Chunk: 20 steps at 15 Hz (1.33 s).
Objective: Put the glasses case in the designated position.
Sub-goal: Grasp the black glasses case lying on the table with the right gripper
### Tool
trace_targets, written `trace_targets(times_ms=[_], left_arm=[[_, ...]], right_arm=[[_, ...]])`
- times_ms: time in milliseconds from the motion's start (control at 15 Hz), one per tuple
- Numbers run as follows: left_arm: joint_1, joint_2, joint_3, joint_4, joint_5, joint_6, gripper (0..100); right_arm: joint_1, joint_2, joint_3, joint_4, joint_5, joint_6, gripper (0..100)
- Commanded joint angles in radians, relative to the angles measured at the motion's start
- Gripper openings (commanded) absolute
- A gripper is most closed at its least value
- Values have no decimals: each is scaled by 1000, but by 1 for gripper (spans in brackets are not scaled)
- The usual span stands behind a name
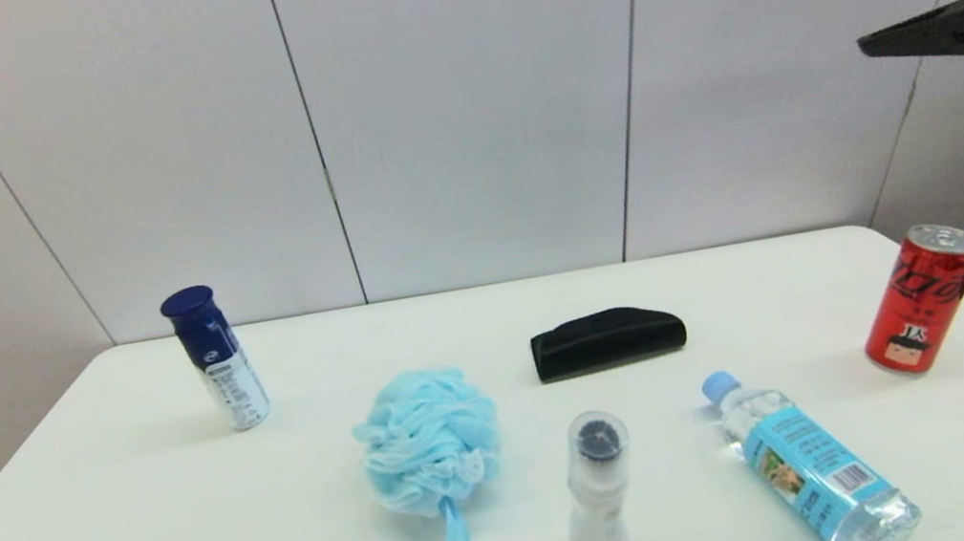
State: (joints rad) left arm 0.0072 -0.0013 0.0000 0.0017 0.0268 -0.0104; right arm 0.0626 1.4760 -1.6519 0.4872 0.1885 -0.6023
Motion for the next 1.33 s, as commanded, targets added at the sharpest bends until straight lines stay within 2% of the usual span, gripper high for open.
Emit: trace_targets(times_ms=[67,267,533,733,867,933,1067,1333], left_arm=[[0,1,0,0,1,0,100],[0,1,0,0,1,0,100],[0,1,0,0,1,0,100],[0,1,0,0,1,0,100],[0,1,0,0,1,0,100],[0,1,0,0,1,0,100],[0,1,0,0,1,0,100],[0,1,0,0,1,0,100]], right_arm=[[77,175,-167,163,29,-169,100],[129,254,-246,277,29,-263,100],[192,342,-299,425,8,-330,100],[227,392,-301,487,2,-356,100],[257,431,-301,507,-29,-390,100],[264,448,-301,507,-43,-424,100],[287,491,-301,488,-46,-425,100],[298,577,-301,352,-49,-424,100]])
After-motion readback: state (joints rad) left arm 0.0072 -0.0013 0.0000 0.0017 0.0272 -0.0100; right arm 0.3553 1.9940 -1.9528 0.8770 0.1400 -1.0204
